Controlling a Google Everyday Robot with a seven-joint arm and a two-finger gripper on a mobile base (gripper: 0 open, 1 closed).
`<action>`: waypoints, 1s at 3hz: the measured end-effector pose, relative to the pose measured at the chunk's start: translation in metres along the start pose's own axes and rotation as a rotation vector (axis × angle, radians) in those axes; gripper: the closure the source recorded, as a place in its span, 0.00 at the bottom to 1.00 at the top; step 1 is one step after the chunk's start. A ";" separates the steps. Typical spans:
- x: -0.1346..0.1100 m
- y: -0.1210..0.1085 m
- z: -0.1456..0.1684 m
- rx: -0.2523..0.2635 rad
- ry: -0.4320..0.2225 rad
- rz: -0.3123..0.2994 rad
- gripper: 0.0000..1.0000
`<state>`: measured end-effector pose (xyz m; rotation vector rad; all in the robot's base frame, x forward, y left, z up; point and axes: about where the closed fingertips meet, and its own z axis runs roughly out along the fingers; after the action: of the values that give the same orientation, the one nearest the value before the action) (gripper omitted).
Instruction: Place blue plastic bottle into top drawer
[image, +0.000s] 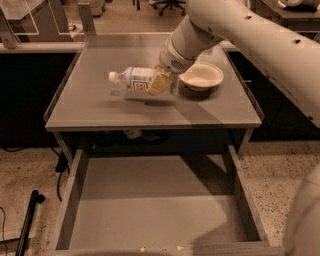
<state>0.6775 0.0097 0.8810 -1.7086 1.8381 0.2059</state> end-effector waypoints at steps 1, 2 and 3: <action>-0.005 0.019 -0.050 0.041 -0.042 -0.001 1.00; -0.002 0.044 -0.094 0.081 -0.068 -0.001 1.00; 0.008 0.074 -0.118 0.096 -0.082 -0.005 1.00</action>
Offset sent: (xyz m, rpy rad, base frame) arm -0.1208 -0.0726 0.0947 0.0933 -0.1238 -0.0504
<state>0.5695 -0.0455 0.9497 -1.6157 1.7562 0.1802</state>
